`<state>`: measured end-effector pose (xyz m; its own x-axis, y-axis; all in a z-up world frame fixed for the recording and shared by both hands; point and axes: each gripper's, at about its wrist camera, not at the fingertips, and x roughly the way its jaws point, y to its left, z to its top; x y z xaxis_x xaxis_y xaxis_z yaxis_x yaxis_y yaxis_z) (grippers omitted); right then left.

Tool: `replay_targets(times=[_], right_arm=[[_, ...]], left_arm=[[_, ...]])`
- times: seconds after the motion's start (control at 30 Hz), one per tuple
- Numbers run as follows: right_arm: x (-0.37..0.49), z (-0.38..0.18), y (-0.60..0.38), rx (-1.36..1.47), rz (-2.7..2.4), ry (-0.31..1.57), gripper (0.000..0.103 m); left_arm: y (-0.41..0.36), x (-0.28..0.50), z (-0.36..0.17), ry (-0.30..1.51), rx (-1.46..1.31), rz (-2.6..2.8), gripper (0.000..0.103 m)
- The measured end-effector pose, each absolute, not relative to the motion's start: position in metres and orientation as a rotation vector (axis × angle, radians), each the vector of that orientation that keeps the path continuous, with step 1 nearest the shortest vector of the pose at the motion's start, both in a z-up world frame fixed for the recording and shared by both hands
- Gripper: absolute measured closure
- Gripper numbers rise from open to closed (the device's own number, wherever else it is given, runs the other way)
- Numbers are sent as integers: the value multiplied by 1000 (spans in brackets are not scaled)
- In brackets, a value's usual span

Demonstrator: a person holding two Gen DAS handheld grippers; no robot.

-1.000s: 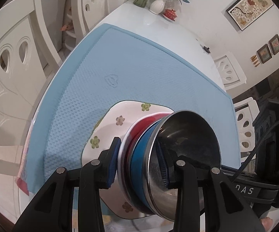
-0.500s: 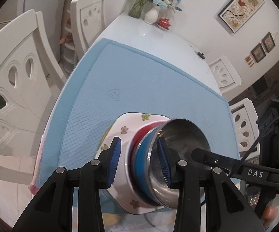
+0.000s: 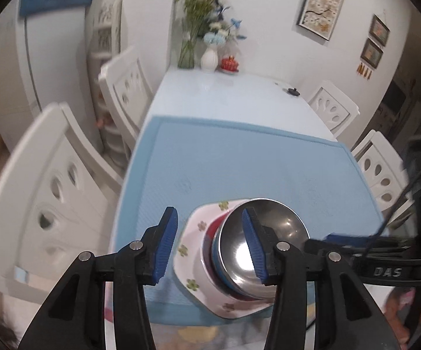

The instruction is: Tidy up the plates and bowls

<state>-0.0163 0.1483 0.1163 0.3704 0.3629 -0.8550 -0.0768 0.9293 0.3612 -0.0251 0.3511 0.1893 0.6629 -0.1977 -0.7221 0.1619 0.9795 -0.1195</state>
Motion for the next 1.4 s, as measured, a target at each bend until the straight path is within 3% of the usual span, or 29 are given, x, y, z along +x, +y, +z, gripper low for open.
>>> replay_targets(times=[0.3, 0.43, 1.1, 1.4], right_arm=[[-63, 176, 147, 39, 133, 931, 34], [-80, 185, 152, 23, 139, 926, 34], [-205, 189, 120, 141, 100, 934, 34], [-209, 191, 124, 73, -1, 909, 33]], left_arm=[[341, -56, 212, 776, -22, -227, 52], [331, -76, 220, 738, -29, -214, 42], [288, -191, 247, 790, -5, -168, 42], [282, -178, 242, 799, 5, -223, 42]])
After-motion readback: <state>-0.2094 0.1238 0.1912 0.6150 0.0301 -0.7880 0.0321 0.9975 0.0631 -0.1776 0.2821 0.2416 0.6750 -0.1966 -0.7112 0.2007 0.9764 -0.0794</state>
